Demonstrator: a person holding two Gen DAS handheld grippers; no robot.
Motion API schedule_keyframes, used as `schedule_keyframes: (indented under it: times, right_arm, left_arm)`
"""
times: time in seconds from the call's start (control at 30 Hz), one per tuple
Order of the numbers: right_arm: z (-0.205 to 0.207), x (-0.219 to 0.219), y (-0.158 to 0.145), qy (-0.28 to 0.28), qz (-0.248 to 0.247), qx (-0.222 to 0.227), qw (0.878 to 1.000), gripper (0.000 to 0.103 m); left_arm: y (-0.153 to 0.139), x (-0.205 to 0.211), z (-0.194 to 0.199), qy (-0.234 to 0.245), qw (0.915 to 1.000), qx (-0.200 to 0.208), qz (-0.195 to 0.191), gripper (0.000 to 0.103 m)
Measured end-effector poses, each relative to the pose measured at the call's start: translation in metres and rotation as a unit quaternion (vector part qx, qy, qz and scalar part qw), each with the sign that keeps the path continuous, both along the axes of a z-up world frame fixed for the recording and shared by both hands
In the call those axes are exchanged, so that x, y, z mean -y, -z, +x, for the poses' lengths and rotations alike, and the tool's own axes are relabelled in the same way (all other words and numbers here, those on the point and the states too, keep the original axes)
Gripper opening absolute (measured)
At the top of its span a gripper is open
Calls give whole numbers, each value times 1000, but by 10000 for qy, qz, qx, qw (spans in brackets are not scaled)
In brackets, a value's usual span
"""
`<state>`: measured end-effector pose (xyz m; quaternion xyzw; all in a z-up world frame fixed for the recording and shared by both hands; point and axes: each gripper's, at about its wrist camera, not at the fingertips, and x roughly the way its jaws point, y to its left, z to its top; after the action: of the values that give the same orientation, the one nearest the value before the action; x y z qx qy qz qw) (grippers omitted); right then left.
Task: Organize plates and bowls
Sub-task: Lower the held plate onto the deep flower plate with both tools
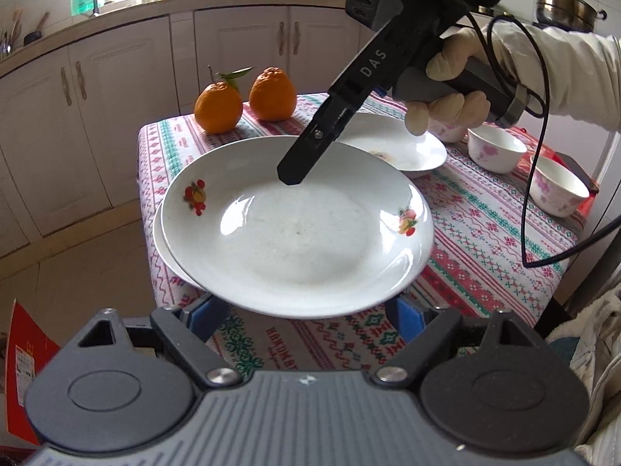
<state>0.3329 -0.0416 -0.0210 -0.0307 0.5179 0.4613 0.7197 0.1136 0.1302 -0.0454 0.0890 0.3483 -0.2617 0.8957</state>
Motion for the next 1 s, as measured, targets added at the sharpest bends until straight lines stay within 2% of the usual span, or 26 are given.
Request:
schedule_keyframes:
  times: [0.63, 1.0]
  right_arm:
    - [15, -21, 13, 30, -255, 72, 9996, 83]
    - [14, -14, 18, 146, -358, -4, 9993, 83]
  left_arm:
    - [8, -16, 17, -131, 9998, -78, -128, 88]
    - [9, -18, 23, -81, 9999, -26, -82, 88]
